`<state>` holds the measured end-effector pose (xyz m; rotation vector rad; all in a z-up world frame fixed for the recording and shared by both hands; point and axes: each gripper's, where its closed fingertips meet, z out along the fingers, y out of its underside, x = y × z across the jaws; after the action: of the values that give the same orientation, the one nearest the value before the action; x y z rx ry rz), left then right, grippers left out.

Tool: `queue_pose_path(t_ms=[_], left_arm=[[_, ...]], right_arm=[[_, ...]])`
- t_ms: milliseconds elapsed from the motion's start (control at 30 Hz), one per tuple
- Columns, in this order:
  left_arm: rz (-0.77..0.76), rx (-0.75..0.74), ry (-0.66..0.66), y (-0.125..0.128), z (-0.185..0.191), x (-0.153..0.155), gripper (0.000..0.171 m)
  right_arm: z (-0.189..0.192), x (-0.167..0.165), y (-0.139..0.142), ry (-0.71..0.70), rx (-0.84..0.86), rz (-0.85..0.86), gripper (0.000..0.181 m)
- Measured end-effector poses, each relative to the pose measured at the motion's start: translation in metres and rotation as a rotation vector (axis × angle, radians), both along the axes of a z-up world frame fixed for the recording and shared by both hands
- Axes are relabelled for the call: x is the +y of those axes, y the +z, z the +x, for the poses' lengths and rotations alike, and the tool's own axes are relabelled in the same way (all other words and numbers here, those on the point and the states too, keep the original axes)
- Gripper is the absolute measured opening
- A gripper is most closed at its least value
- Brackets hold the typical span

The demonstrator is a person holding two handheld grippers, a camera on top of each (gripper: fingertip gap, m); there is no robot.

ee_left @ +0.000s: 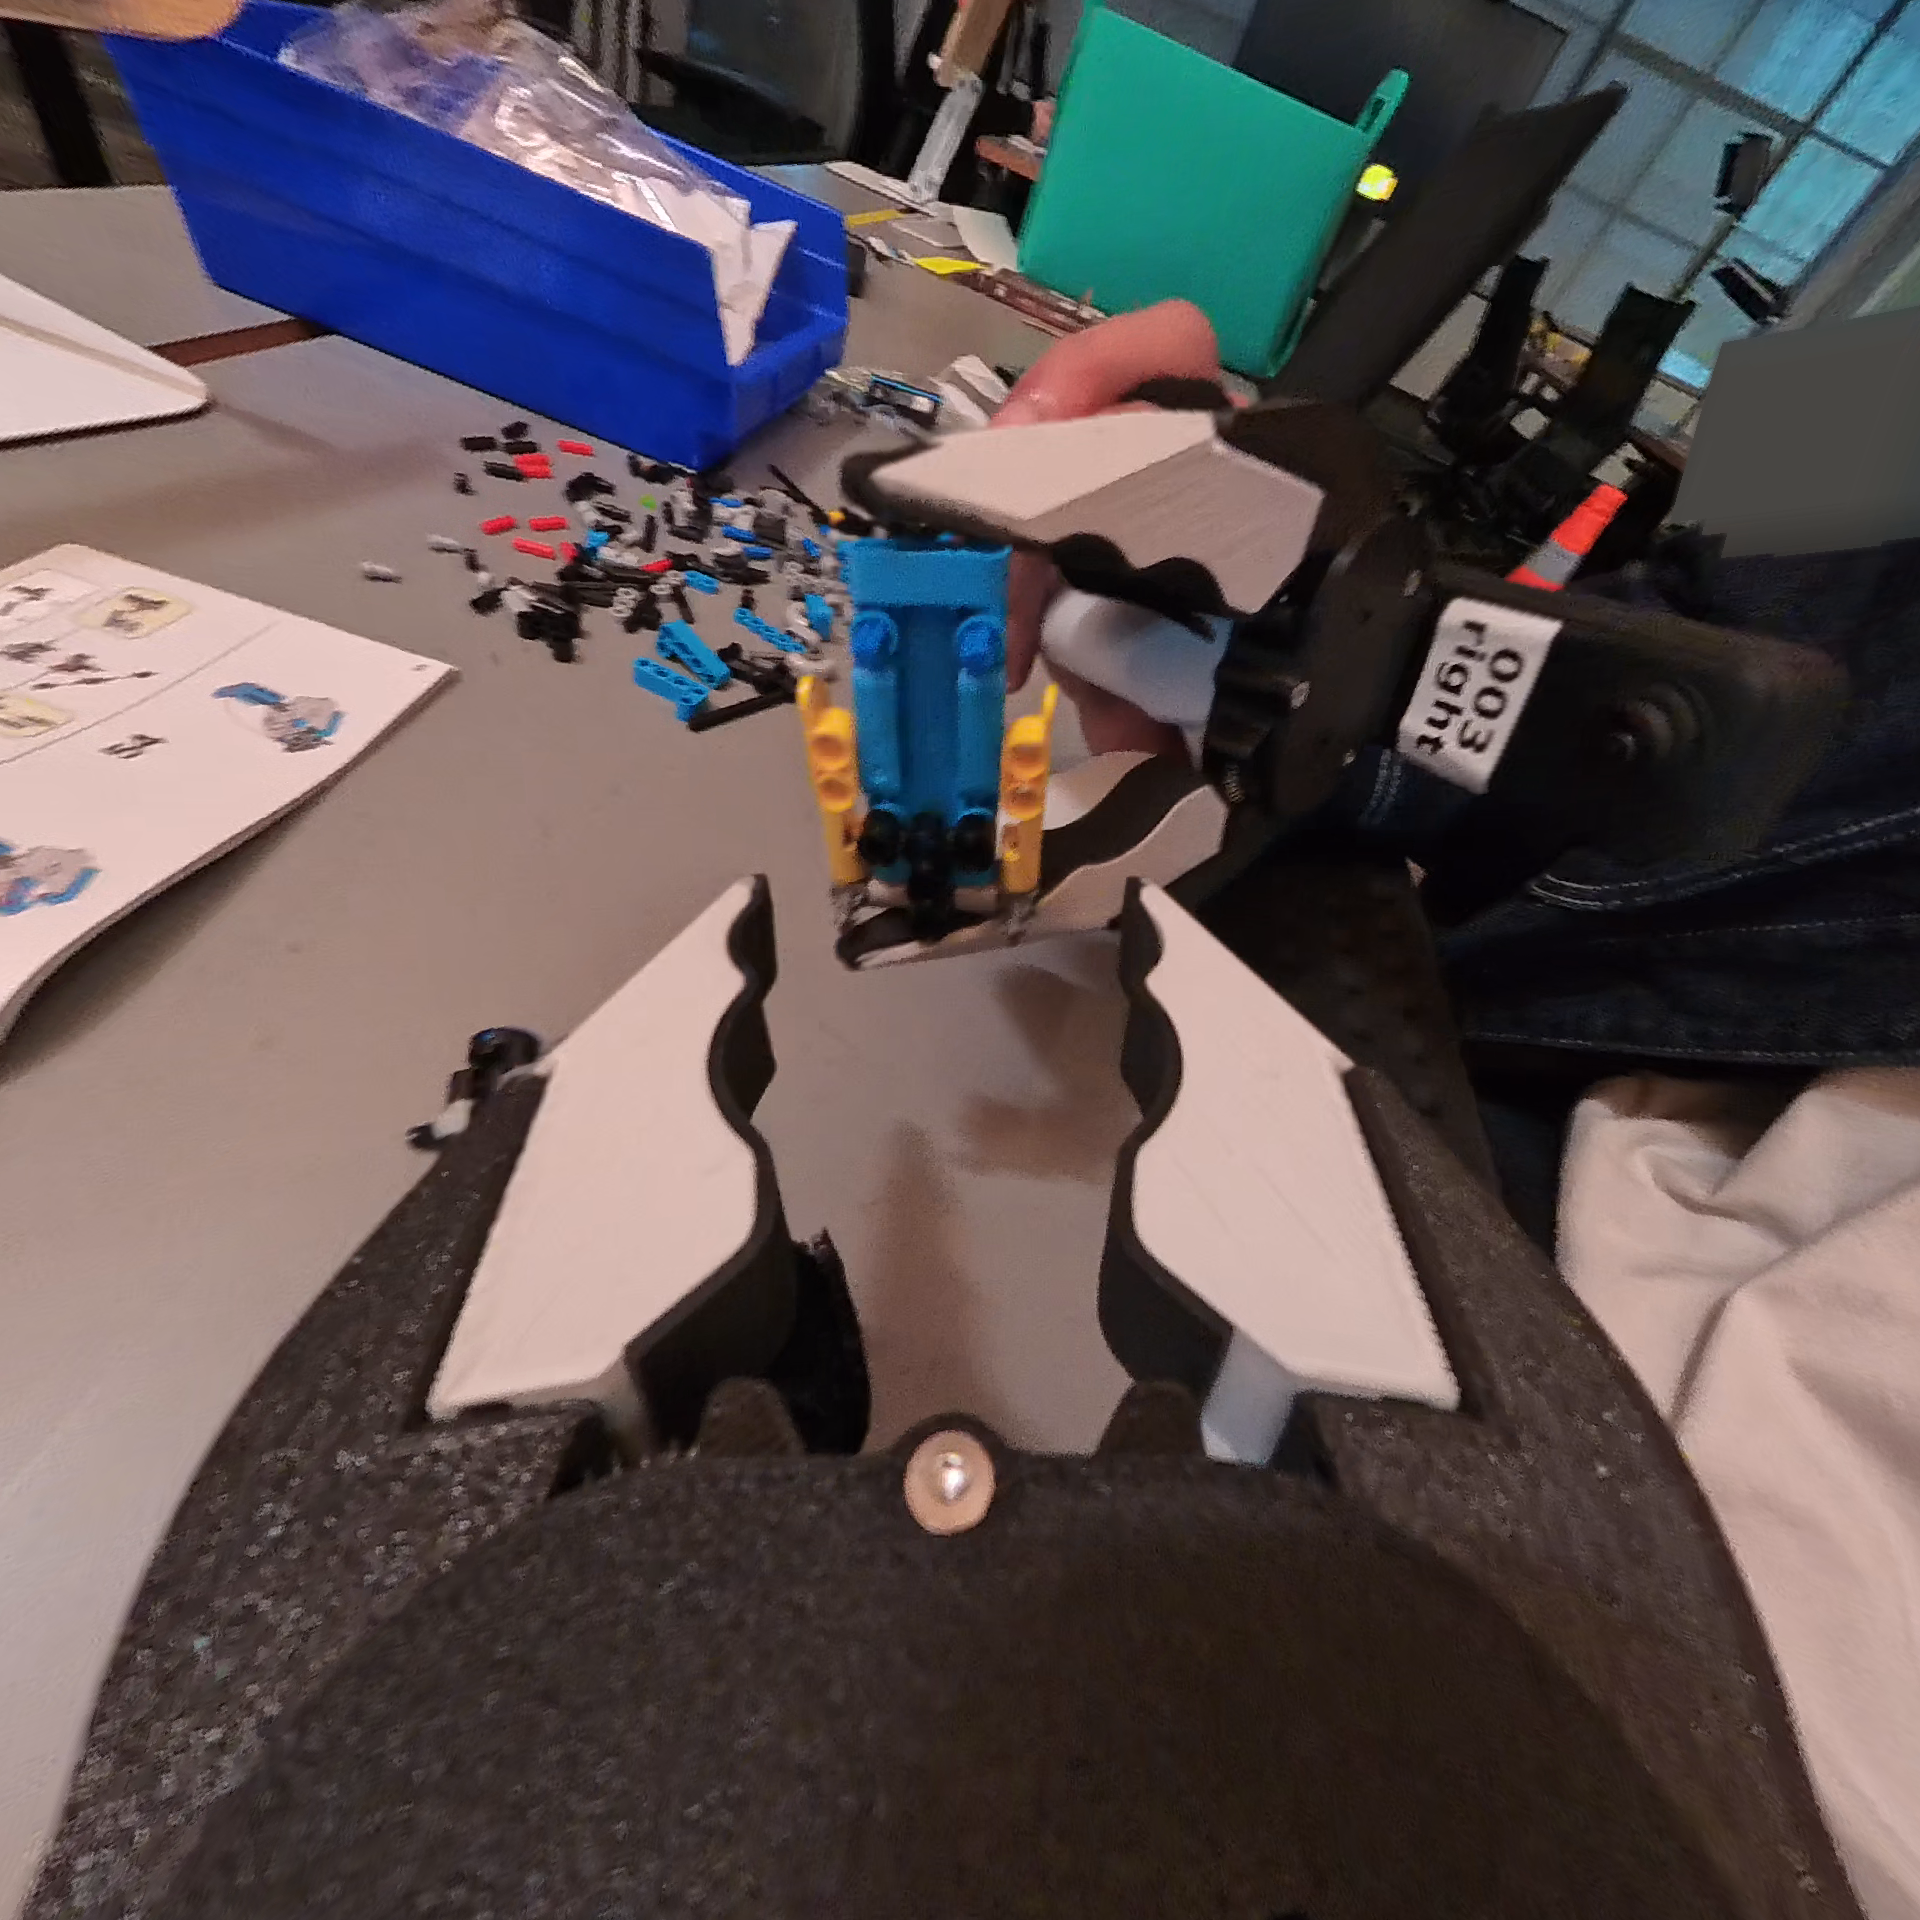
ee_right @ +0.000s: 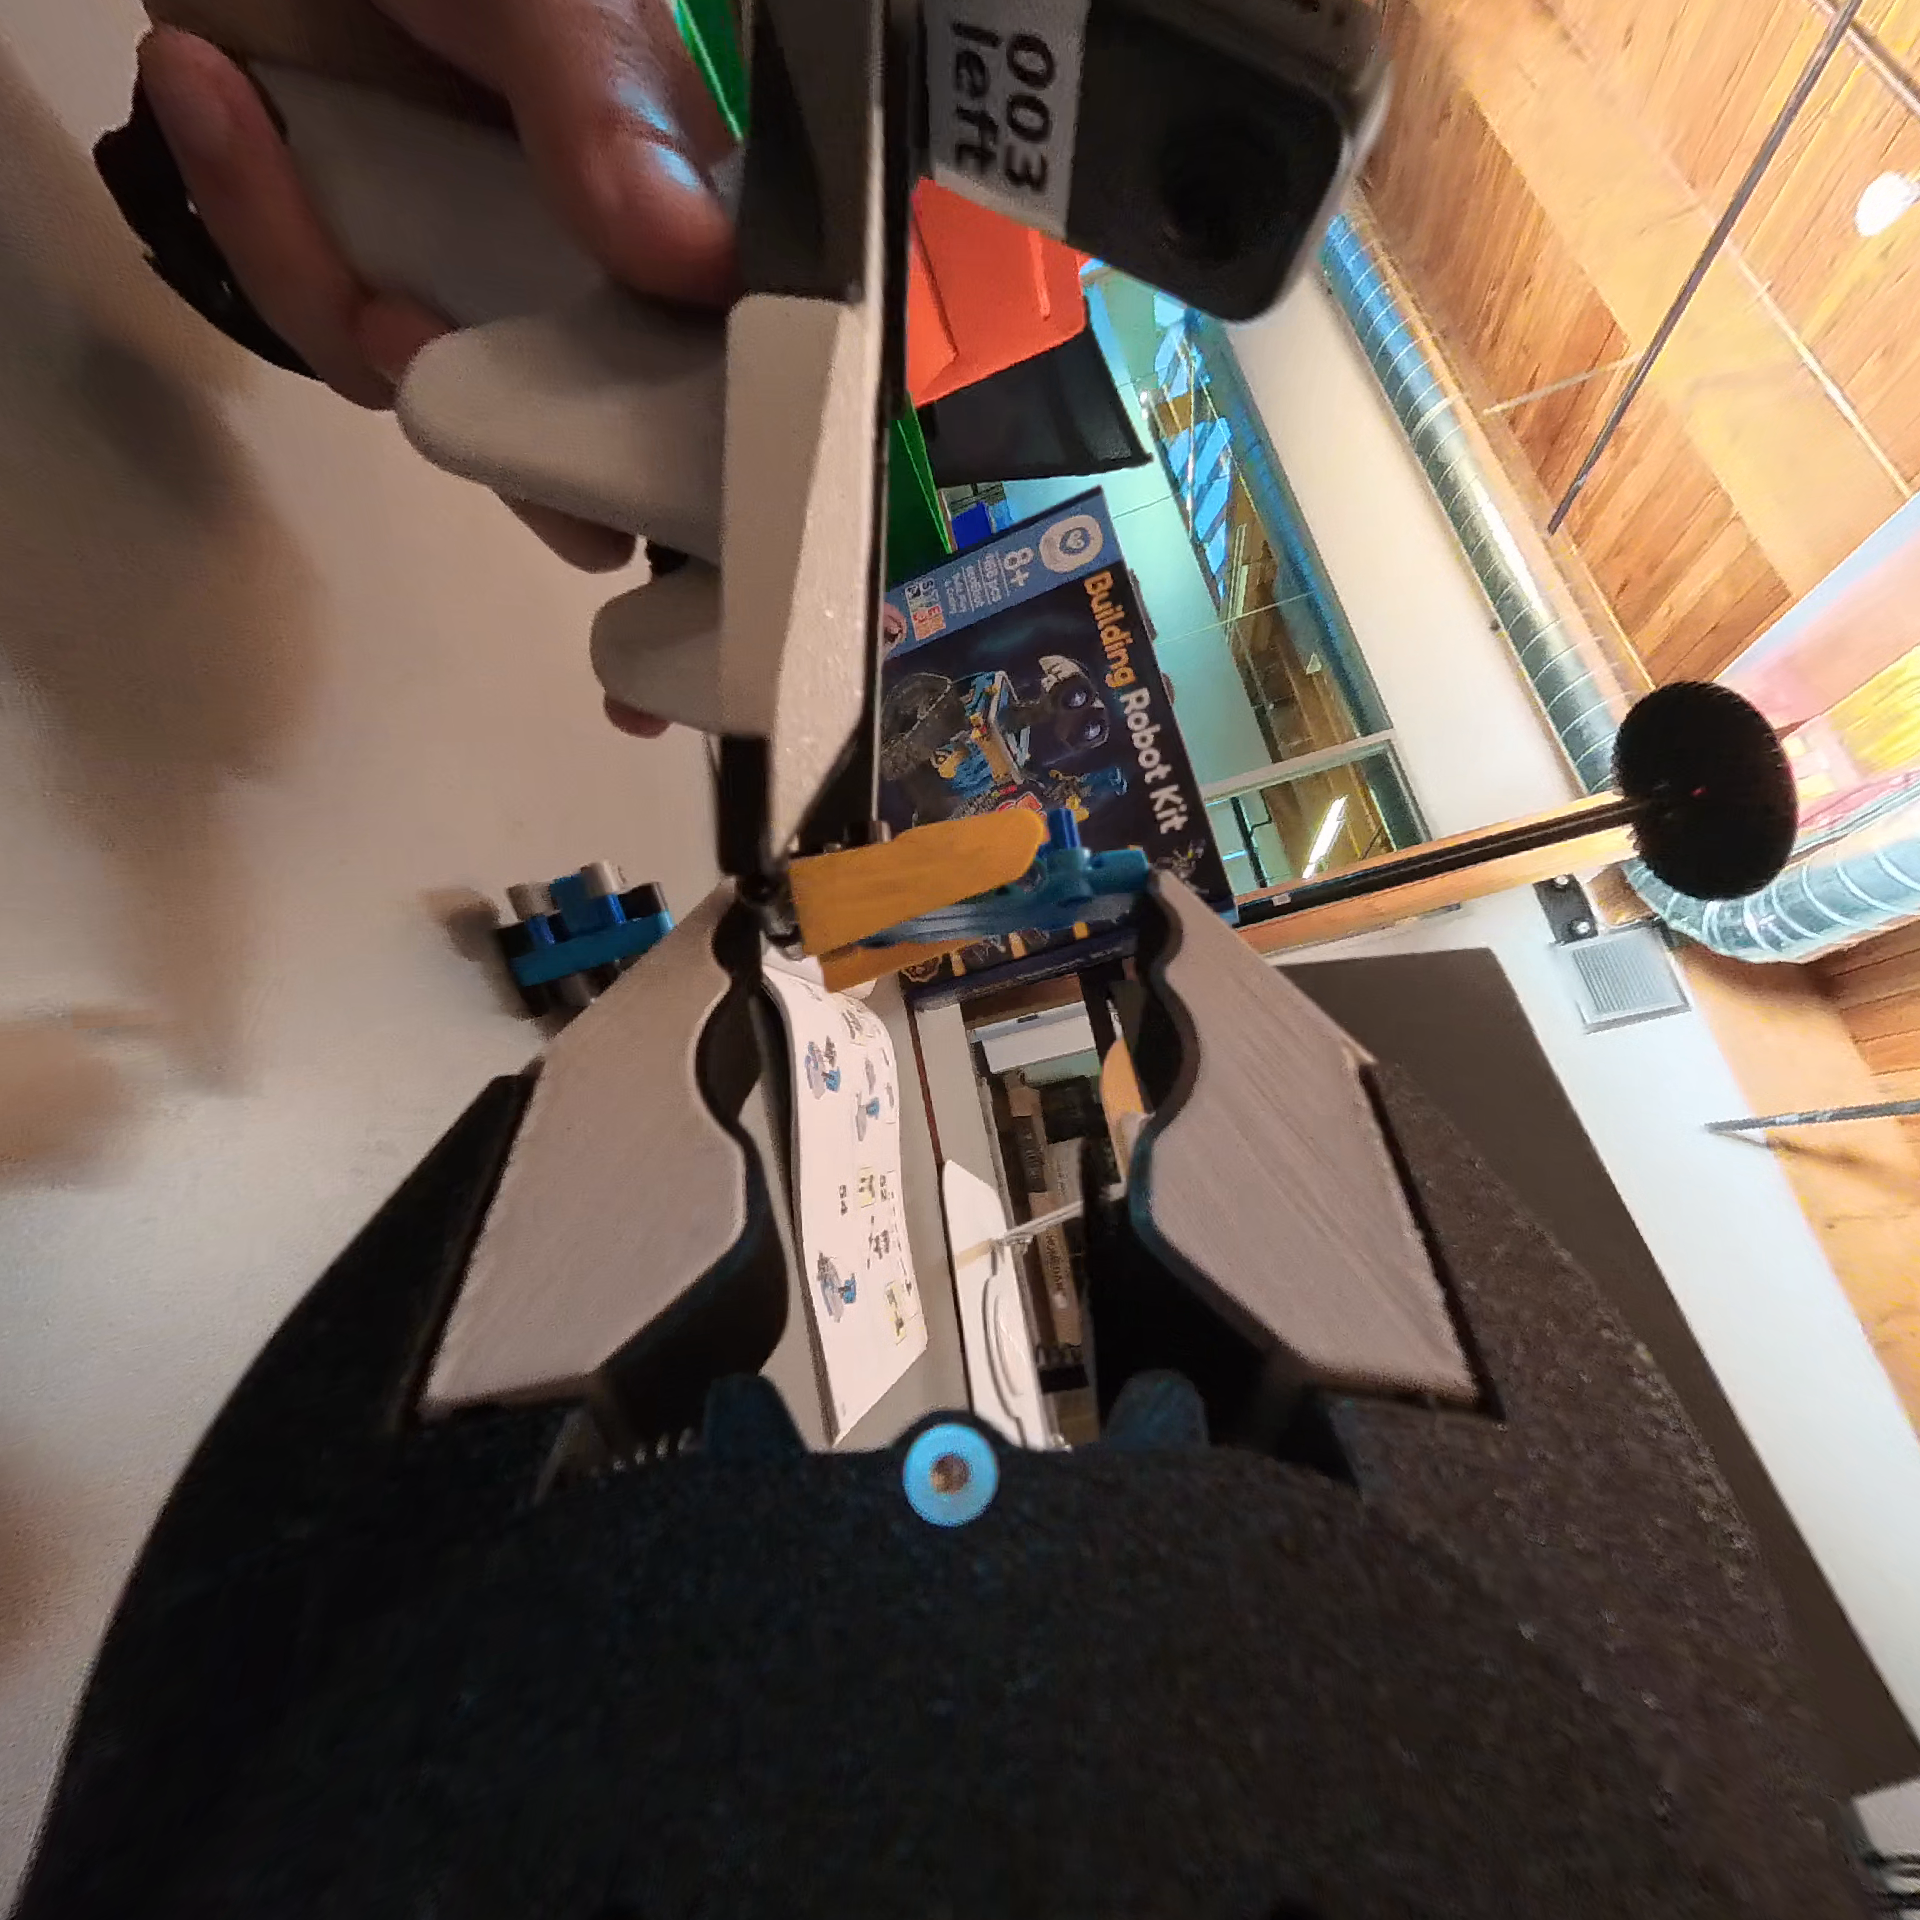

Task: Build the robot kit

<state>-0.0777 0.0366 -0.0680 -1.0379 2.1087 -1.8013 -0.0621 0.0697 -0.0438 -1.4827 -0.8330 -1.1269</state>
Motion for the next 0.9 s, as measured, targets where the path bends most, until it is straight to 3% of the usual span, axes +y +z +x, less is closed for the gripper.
queue_pose_path(t_ms=[133, 267, 367, 433, 467, 533, 567, 700, 800, 900], left_arm=[[0.038, -0.061, 0.026, 0.002, 0.004, 0.001, 0.04], [0.163, -0.133, 0.115, -0.004, 0.013, 0.019, 0.04], [0.421, -0.311, 0.234, -0.008, 0.022, 0.042, 0.04], [0.679, -0.469, 0.293, -0.013, 0.026, 0.053, 0.04], [0.804, -0.55, 0.301, -0.015, 0.027, 0.054, 0.04], [1.055, -0.699, 0.317, -0.021, 0.029, 0.055, 0.04], [1.157, -0.749, 0.329, -0.023, 0.03, 0.055, 0.04], [1.359, -0.865, 0.312, -0.03, 0.031, 0.043, 0.04], [1.399, -0.871, 0.325, -0.031, 0.033, 0.038, 0.04], [1.35, -0.819, 0.34, -0.035, 0.034, 0.04, 0.04]], right_arm=[[-0.009, 0.002, -0.004, 0.019, -0.035, 0.012, 0.073], [0.0, -0.006, -0.013, -0.033, 0.19, -0.021, 0.075], [0.002, -0.019, -0.019, 0.004, 0.582, -0.079, 0.08], [0.007, -0.023, -0.016, 0.052, 0.979, -0.12, 0.083], [0.012, -0.023, -0.016, 0.066, 1.182, -0.147, 0.068], [0.012, -0.019, -0.02, 0.109, 1.526, -0.249, 0.08], [0.013, -0.017, -0.025, 0.096, 1.613, -0.285, 0.066], [0.005, -0.005, -0.043, 0.009, 1.627, -0.352, 0.04], [0.003, 0.002, -0.057, -0.055, 1.636, -0.367, 0.016], [0.011, 0.003, -0.064, -0.14, 1.631, -0.341, 0.014]])
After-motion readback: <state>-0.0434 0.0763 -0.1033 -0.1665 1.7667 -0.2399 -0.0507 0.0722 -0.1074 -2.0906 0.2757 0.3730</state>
